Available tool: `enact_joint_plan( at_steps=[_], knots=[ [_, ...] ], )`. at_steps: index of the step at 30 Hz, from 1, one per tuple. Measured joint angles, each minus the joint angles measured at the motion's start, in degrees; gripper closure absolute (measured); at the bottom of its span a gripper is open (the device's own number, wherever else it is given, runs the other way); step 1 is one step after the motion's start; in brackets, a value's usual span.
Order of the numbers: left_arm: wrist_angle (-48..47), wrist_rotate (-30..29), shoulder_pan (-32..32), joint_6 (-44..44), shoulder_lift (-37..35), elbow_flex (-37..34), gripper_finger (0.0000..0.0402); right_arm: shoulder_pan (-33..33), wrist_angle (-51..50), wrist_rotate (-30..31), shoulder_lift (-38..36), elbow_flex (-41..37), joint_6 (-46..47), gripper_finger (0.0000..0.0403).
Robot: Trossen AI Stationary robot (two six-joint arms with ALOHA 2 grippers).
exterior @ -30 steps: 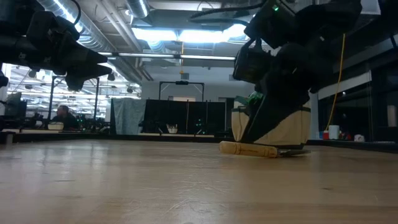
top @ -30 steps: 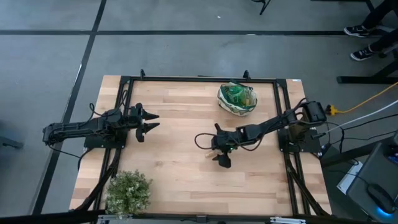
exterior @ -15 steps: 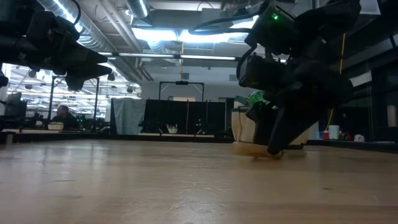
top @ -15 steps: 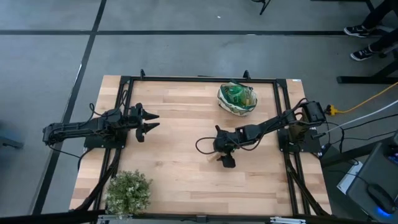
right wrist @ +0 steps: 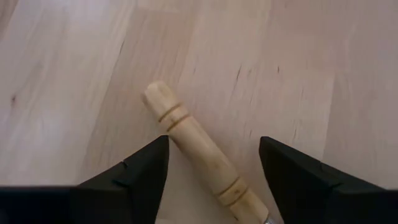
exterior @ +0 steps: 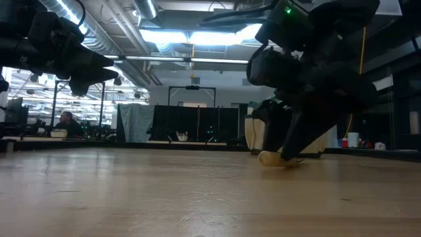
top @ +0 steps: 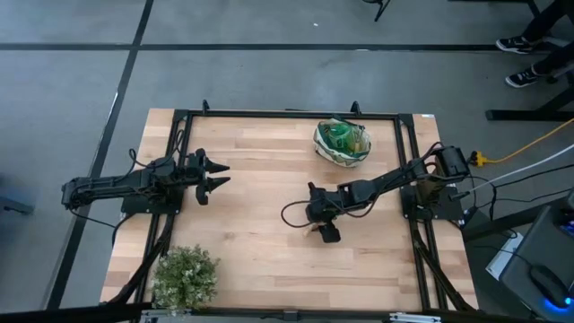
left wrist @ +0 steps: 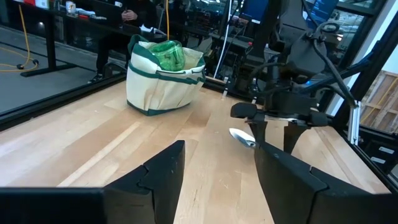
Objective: Pick & Place Garden tools in Gardening bag
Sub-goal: Put the hand trowel into the white bag
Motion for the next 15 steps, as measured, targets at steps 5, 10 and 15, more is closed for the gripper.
enact_joint_plan(
  at_steps=[5, 10, 15],
  knots=[
    [0.0, 0.0, 0.0, 0.0, 0.0, 0.0, 0.0211, 0.0, -3.1, -0.6, 0.0, 1.2, -5.1, 0.0191],
    [0.0, 0.0, 0.0, 0.0, 0.0, 0.0, 0.0211, 0.0, -5.9, -2.0, 0.0, 1.3, -8.9, 0.0226],
    [0.0, 0.0, 0.0, 0.0, 0.0, 0.0, 0.0211, -0.5, -6.4, -1.8, 0.4, 1.3, -10.6, 0.0245]
  ],
)
